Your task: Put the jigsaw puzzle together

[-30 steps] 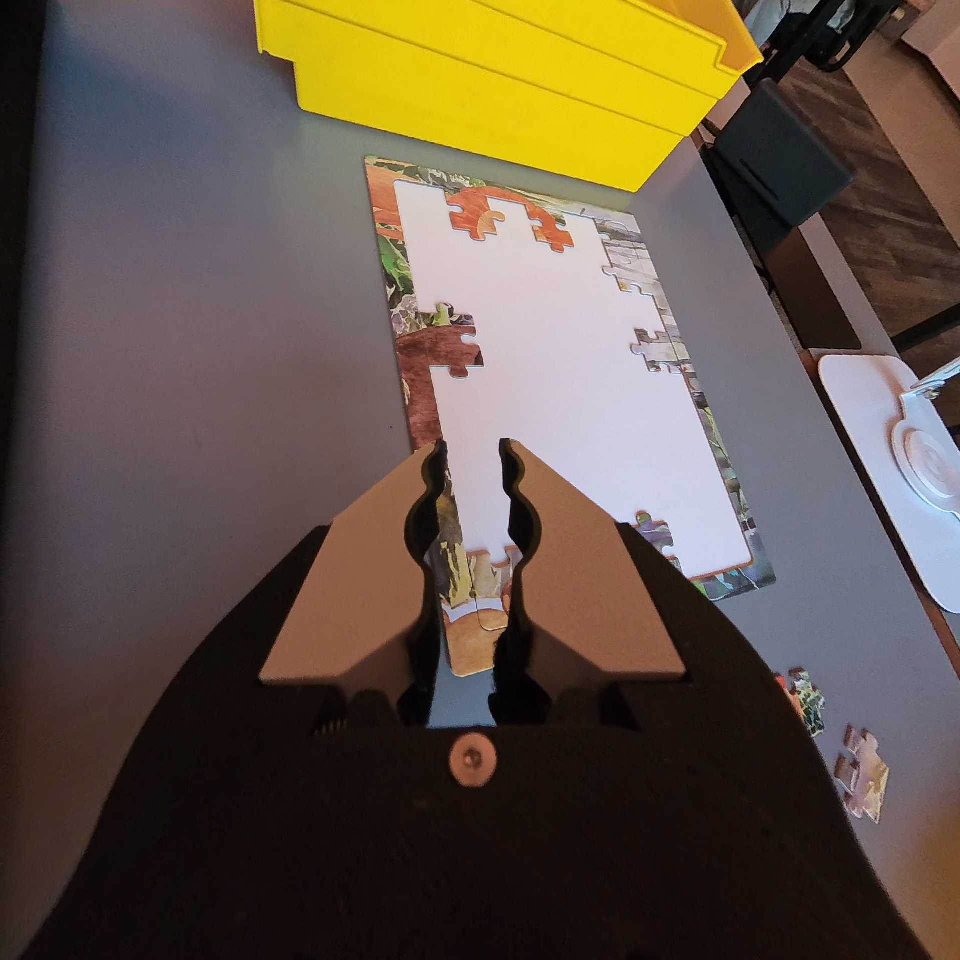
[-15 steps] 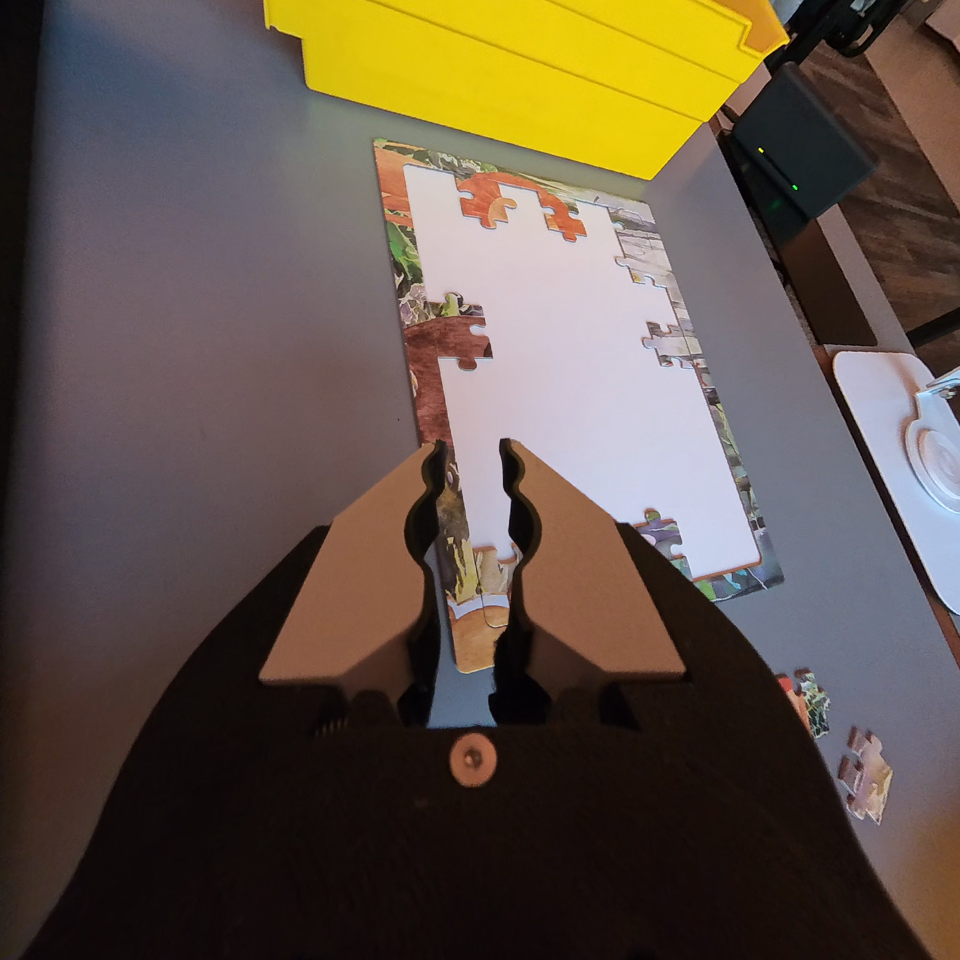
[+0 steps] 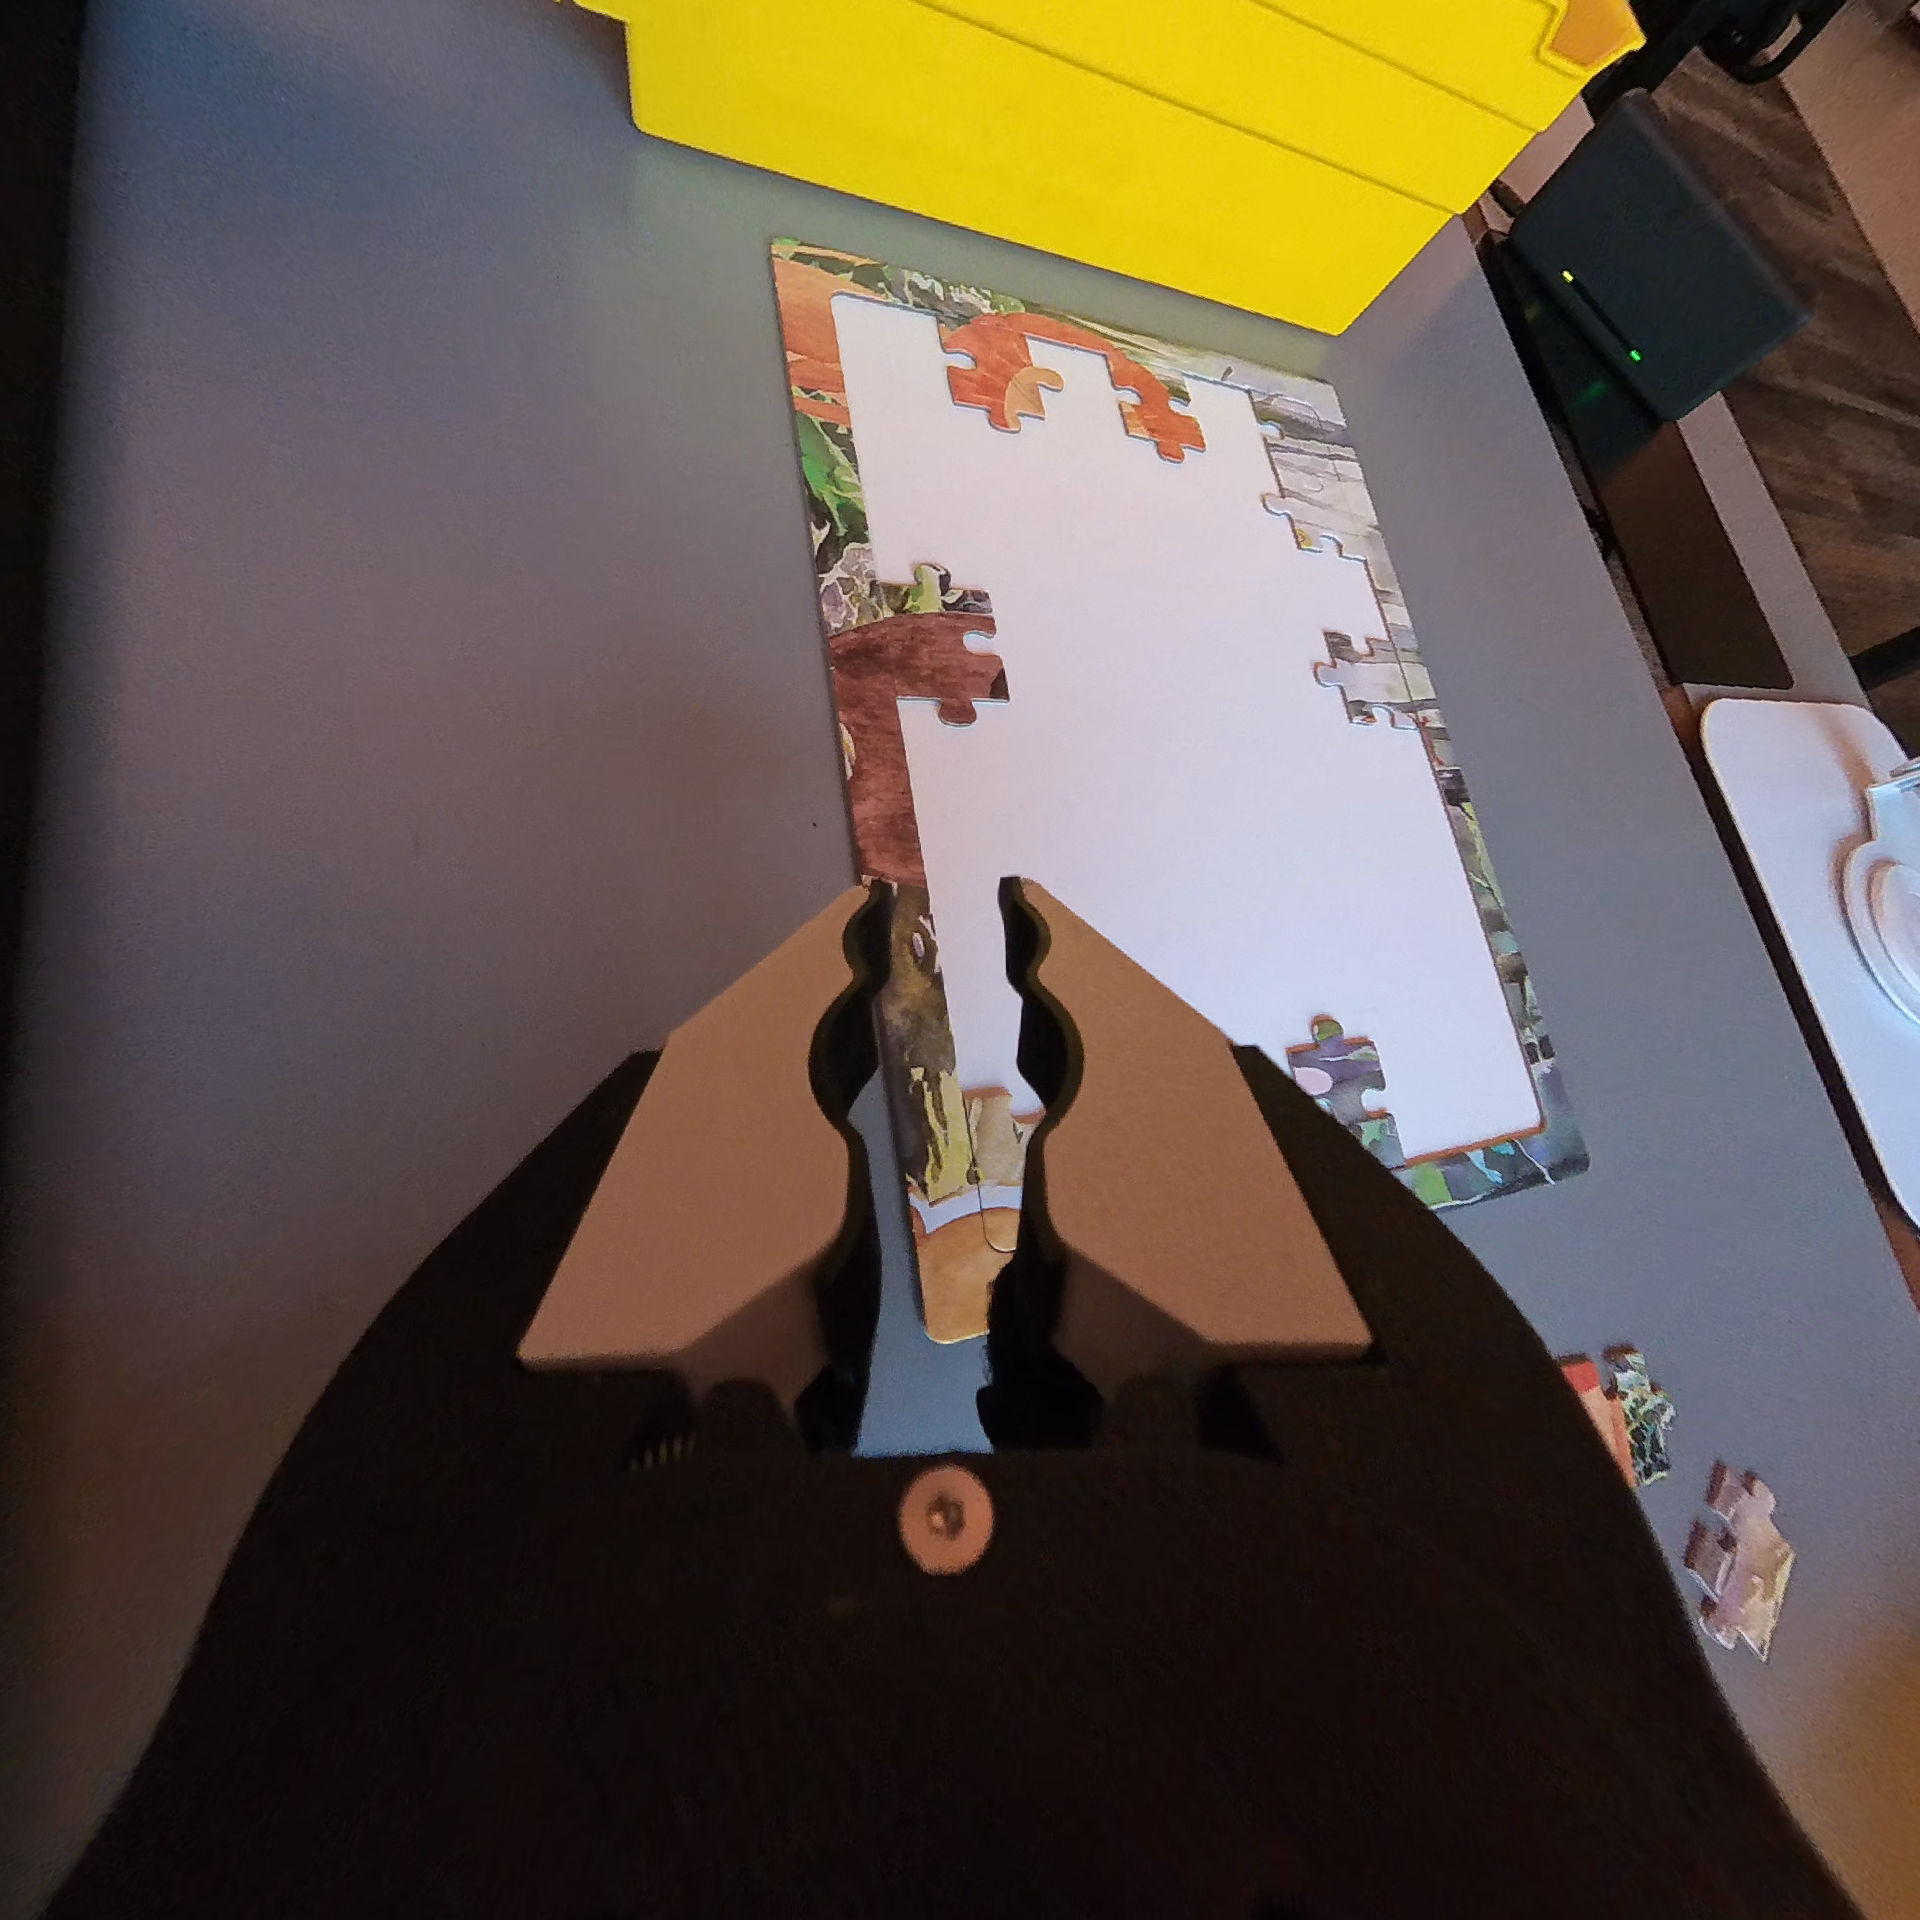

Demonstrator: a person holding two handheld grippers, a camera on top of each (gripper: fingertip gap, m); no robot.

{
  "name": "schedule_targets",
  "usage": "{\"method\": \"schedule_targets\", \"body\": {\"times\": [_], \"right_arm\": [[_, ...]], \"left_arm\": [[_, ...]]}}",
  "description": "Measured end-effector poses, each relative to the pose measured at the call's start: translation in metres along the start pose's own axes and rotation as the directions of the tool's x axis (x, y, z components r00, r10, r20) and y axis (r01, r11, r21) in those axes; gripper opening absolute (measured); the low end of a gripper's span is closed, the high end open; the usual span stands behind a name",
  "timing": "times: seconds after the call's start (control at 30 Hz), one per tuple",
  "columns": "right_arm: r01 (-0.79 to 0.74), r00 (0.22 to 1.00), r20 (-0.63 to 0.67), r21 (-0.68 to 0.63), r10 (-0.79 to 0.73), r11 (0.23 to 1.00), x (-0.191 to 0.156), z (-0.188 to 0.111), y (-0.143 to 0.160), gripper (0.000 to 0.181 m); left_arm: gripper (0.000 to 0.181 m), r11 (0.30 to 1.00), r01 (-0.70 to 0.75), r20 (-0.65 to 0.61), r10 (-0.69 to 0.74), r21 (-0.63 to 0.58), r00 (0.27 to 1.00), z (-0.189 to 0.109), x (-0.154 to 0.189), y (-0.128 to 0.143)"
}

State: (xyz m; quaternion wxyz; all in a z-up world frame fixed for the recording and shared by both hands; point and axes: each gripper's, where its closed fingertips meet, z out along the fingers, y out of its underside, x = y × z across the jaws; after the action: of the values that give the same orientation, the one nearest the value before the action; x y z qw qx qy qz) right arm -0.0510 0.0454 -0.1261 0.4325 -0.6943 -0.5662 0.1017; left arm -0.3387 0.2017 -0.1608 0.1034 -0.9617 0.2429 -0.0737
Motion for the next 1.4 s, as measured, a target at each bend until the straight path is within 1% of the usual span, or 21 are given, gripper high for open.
{"method": "schedule_targets", "body": {"times": [0.03, 0.07, 0.37, 0.6, 0.73, 0.83, 1.03, 1.07, 1.13, 1.4], "right_arm": [[-0.001, 1.000, 0.004, -0.001, 0.001, 1.000, -0.001, 0.000, 0.000, 0.021], [-0.003, 1.000, 0.008, -0.003, 0.003, 1.000, -0.001, 0.001, 0.001, 0.021], [0.002, 1.000, 0.022, -0.021, -0.002, 1.000, -0.004, 0.003, 0.004, 0.021], [0.006, 1.000, 0.025, -0.028, -0.005, 1.000, -0.005, 0.003, 0.005, 0.021], [0.008, 1.000, 0.027, -0.031, -0.007, 0.999, -0.006, 0.003, 0.005, 0.021], [0.013, 0.999, 0.030, -0.036, -0.012, 0.999, -0.007, 0.004, 0.006, 0.021], [0.013, 0.999, 0.030, -0.041, -0.012, 0.999, -0.008, 0.005, 0.007, 0.021], [0.014, 0.999, 0.030, -0.042, -0.012, 0.999, -0.008, 0.005, 0.007, 0.021], [0.013, 0.999, 0.032, -0.043, -0.012, 0.999, -0.009, 0.005, 0.007, 0.021], [0.019, 0.999, 0.034, -0.049, -0.017, 0.999, -0.011, 0.005, 0.008, 0.021]], "left_arm": [[0.036, 1.000, 0.001, 0.000, -0.001, -0.012, 1.000, 0.001, 0.000, 0.002], [0.037, 1.000, -0.004, 0.002, 0.004, -0.021, 1.000, 0.002, -0.001, 0.004], [0.027, 0.999, -0.043, 0.051, 0.044, -0.023, 0.998, 0.003, -0.007, 0.003], [0.024, 0.992, -0.118, 0.086, 0.122, -0.050, 0.989, 0.004, -0.003, 0.003], [0.020, 0.995, -0.094, 0.062, 0.096, -0.045, 0.993, 0.005, 0.000, 0.002], [0.028, 0.997, -0.073, 0.030, 0.074, -0.038, 0.997, 0.005, 0.004, 0.002], [0.026, 0.992, -0.108, 0.069, 0.112, -0.063, 0.991, 0.005, 0.002, 0.001], [0.025, 0.992, -0.113, 0.070, 0.118, -0.063, 0.991, 0.006, 0.003, 0.001], [0.013, 0.992, -0.117, 0.064, 0.120, -0.056, 0.991, 0.006, 0.004, 0.000], [0.012, 0.997, -0.050, 0.020, 0.051, -0.056, 0.999, 0.005, 0.002, -0.003]]}}
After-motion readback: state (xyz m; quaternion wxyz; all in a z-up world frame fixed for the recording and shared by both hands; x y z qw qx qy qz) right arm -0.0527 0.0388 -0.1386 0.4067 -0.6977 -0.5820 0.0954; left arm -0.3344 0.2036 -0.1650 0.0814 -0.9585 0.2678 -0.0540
